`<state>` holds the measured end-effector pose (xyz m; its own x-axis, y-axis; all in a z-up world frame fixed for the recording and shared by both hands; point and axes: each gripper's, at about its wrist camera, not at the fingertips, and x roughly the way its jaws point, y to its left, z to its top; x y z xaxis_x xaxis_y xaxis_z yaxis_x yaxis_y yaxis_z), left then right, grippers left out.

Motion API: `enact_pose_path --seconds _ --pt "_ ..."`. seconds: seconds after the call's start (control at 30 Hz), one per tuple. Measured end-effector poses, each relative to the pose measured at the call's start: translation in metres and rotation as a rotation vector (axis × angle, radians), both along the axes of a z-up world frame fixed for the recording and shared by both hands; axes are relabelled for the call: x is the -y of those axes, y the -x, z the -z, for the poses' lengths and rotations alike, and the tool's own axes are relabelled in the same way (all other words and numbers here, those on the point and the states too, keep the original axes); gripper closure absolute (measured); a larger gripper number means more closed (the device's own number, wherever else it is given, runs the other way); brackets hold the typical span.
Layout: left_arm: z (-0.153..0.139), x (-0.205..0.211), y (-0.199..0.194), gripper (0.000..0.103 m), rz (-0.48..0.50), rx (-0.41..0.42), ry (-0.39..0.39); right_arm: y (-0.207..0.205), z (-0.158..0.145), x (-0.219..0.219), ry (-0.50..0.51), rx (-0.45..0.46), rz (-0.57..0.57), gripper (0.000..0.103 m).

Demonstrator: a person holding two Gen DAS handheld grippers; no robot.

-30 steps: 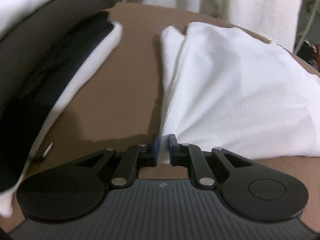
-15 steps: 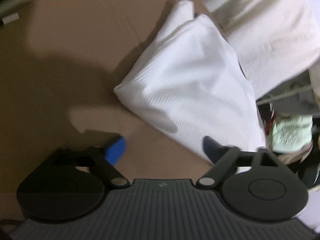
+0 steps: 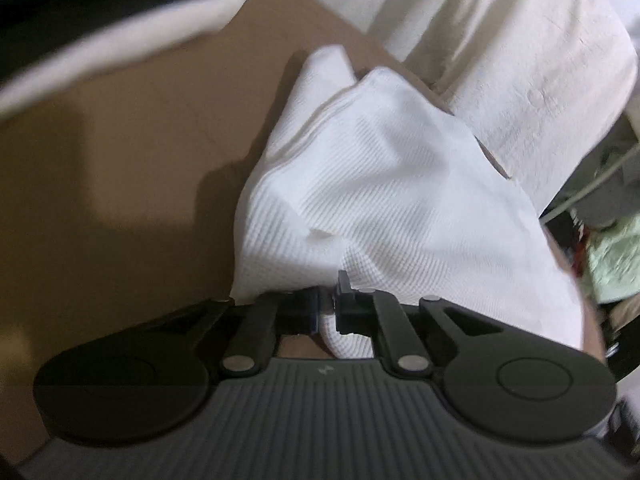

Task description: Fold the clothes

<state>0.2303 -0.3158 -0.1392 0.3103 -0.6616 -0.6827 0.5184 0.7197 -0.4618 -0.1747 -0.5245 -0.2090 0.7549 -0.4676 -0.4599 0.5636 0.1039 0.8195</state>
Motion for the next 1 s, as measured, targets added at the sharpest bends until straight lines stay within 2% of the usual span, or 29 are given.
enact_pose_path --seconds 0.03,0.1,0.23,0.3,0.37,0.53,0.67,0.7,0.83,0.93,1.0 --pt "-0.009 0.0 0.005 0.097 0.011 0.052 -0.009 -0.005 0.002 0.004 -0.003 -0.028 0.012 0.091" --pt "-0.027 -0.001 0.015 0.097 0.033 0.155 -0.026 -0.008 0.0 0.006 -0.005 -0.021 0.034 0.093" --pt "-0.047 -0.008 0.013 0.098 0.012 0.174 0.005 -0.004 -0.021 -0.007 0.083 -0.015 0.004 0.094" --pt "-0.057 -0.011 0.012 0.098 0.0 0.178 0.022 -0.008 -0.038 -0.014 0.175 -0.079 -0.056 0.095" --pt "-0.067 -0.015 0.011 0.098 -0.012 0.182 0.039 -0.009 -0.047 -0.018 0.208 -0.118 -0.083 0.095" --pt "-0.069 -0.04 0.025 0.098 -0.029 0.178 -0.026 -0.012 -0.079 -0.041 0.217 -0.152 -0.087 0.096" --pt "-0.077 -0.075 0.051 0.099 -0.005 0.219 -0.125 0.001 -0.105 -0.078 0.258 -0.184 -0.186 0.097" --pt "-0.08 -0.086 0.057 0.099 -0.002 0.212 -0.134 0.009 -0.105 -0.087 0.253 -0.194 -0.198 0.097" --pt "-0.088 -0.137 0.071 0.099 -0.024 0.067 -0.084 0.035 -0.094 -0.134 0.243 -0.229 -0.222 0.098" --pt "-0.097 -0.168 0.099 0.099 -0.012 0.066 -0.117 0.049 -0.088 -0.151 0.231 -0.26 -0.255 0.098" --pt "-0.091 -0.183 0.121 0.098 0.017 0.056 -0.17 0.058 -0.084 -0.162 0.224 -0.281 -0.276 0.098"
